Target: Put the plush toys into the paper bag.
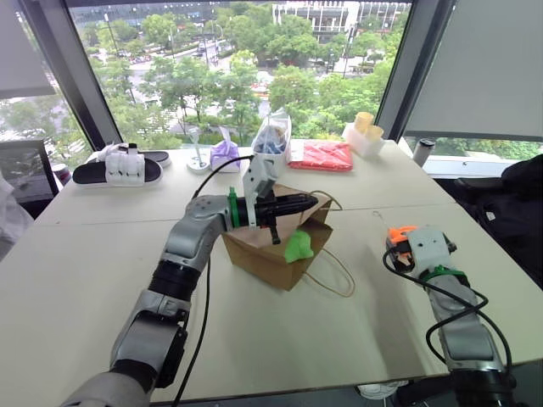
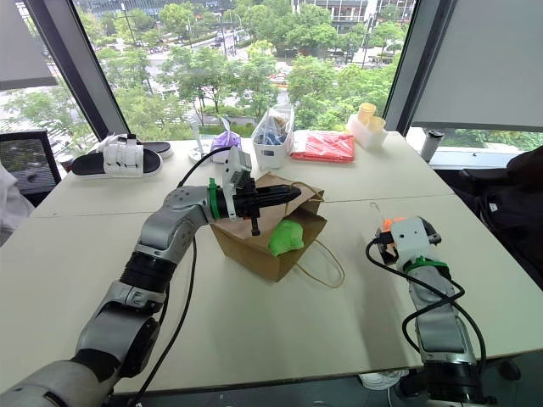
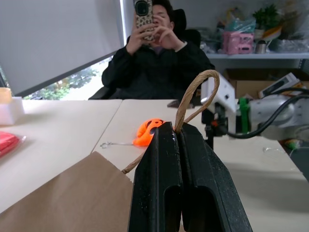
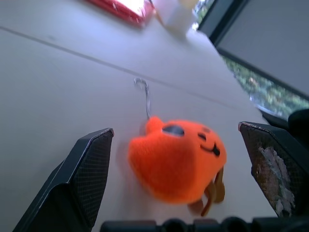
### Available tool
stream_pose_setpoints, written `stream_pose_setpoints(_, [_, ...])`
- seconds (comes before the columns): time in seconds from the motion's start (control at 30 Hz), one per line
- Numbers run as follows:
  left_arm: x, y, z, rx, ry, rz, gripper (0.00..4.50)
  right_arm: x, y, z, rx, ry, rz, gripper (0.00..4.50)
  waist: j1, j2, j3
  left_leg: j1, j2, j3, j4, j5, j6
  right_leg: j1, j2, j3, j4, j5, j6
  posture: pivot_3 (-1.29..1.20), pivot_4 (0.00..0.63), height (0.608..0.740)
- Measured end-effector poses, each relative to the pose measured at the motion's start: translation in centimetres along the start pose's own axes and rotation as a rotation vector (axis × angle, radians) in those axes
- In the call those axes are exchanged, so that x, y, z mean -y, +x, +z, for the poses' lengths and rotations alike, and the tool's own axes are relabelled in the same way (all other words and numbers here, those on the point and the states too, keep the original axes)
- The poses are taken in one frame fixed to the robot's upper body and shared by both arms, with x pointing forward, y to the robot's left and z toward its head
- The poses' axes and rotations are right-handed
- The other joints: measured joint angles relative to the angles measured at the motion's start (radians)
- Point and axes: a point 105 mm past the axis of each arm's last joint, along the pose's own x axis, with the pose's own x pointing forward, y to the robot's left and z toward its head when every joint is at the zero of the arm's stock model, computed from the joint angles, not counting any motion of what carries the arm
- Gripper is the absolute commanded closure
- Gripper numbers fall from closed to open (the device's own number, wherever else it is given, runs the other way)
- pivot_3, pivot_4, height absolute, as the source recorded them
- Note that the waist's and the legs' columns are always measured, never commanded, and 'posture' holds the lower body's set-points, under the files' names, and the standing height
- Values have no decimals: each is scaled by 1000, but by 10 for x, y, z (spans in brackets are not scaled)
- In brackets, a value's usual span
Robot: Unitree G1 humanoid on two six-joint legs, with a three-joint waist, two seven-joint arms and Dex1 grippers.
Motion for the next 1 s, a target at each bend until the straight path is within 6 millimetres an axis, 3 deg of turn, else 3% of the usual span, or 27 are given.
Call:
stream_pose_setpoints(0.2, [-1,0,-1,-1,1,15,4500,0,29,-17,-107,103,-21,37,2,0,0,0,0,0,0,1,-2,1,0,0,0,0,0,0,150,740])
stream_pose_setpoints(0.23, [-1,0,-1,-1,1,16,4500,0,32,-22,-136,107,-27,262,4,0,0,0,0,0,0,2,-4,1,0,0,0,0,0,0,150,740])
stream_pose_setpoints(0.3, [-1,-1,-1,-2,3,23,4500,4,37,-24,-155,99,-41,855,5,0,0,0,0,0,1,2,-4,1,-1,0,0,0,0,0,150,740])
stream_pose_setpoints(0.5, [-1,-3,0,-2,11,35,4500,9,42,-28,-167,78,-59,3859,1,0,0,0,0,0,1,2,-4,1,-1,0,-1,0,0,0,150,740])
stream_pose_setpoints(0.57, [0,-3,1,1,15,33,4500,9,43,-28,-168,71,-62,4488,1,0,0,0,0,0,1,2,-4,1,-1,0,-1,0,0,0,150,740])
stream_pose_setpoints(0.77, [0,-4,0,-6,7,34,4500,9,37,-21,-88,53,-47,4488,2,0,0,-1,0,0,0,2,-4,1,-1,0,0,0,0,0,150,740])
stream_pose_setpoints(0.83, [0,-5,0,-8,7,35,4500,-3,26,2,46,68,60,4488,1,0,0,-1,0,0,0,2,-4,0,0,0,0,0,0,0,150,740])
stream_pose_setpoints(0.93, [1,-5,0,-7,4,30,4500,-26,-1,55,286,72,262,4488,-1,0,0,-1,1,0,0,2,-3,0,0,0,2,0,0,0,150,740])
stream_pose_setpoints(1.0, [2,-5,1,-3,3,20,4500,-36,-22,77,373,46,379,4488,3,0,0,-1,1,-1,1,0,1,1,0,0,1,0,0,0,150,740])
